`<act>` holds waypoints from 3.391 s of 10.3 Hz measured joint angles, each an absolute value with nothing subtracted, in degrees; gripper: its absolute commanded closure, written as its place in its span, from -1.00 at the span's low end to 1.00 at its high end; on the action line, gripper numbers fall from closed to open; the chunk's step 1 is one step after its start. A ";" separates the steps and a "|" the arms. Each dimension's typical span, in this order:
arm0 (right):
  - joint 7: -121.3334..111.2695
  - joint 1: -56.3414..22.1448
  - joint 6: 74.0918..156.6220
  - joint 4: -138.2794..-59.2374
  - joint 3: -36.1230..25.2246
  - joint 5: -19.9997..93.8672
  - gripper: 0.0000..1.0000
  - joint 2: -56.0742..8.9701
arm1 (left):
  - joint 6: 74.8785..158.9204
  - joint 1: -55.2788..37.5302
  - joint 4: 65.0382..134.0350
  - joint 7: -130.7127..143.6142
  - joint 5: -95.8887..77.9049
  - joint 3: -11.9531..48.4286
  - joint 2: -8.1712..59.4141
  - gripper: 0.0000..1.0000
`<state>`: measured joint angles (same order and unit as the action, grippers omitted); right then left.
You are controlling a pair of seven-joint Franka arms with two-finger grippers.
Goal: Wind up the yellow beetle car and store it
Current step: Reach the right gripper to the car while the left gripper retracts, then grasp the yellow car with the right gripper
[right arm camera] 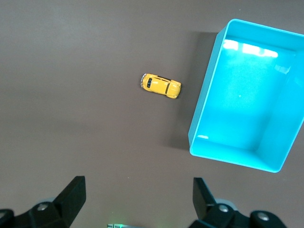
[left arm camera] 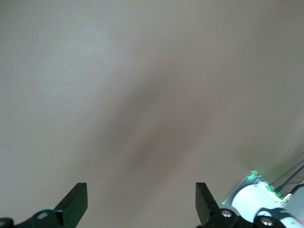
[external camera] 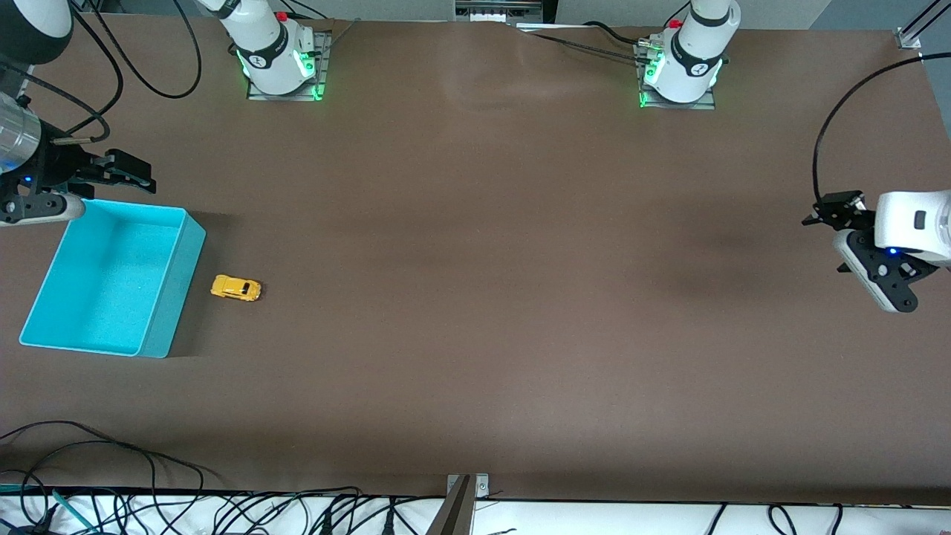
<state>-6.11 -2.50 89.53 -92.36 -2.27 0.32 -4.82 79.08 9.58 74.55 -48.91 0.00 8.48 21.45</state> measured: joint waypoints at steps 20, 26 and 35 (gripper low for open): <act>-53.46 -1.92 140.06 -119.36 -1.19 0.32 -1.00 -17.91 | 89.53 0.39 94.82 -0.42 -2.34 4.78 -3.16 -1.00; -74.13 -1.58 149.43 -119.41 -1.19 0.32 -1.00 -24.05 | 86.73 -0.34 94.73 -0.42 -2.34 3.53 -3.07 -1.00; -77.36 -0.91 153.11 -119.57 -1.21 0.32 0.29 -28.25 | 86.62 -0.41 94.69 0.92 -2.34 3.17 -3.05 -1.00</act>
<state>-77.36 -0.91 153.11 -119.57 -1.21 0.32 -28.25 86.62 -0.41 94.69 0.92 -2.34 3.17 -3.05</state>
